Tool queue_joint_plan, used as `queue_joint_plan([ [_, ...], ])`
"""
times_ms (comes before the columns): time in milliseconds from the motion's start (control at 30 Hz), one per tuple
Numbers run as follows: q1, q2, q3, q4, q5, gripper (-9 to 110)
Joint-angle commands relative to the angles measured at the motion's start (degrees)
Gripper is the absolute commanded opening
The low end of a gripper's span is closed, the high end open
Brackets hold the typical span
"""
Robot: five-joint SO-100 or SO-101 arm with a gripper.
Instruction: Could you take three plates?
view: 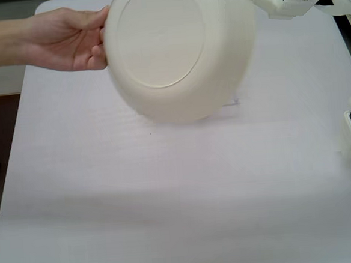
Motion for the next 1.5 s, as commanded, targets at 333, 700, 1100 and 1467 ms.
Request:
queue_joint_plan([
  [333, 14.24, 9.67, 10.9, 12.66, 5.01, 8],
  [700, 27.6, 5.71, 17.75, 18.11, 6.42, 0],
  [1100, 34.72, -6.24, 16.35, 18.63, 1.32, 26],
  [1467, 36.21, -17.05, 10.99, 18.37, -2.9, 32],
])
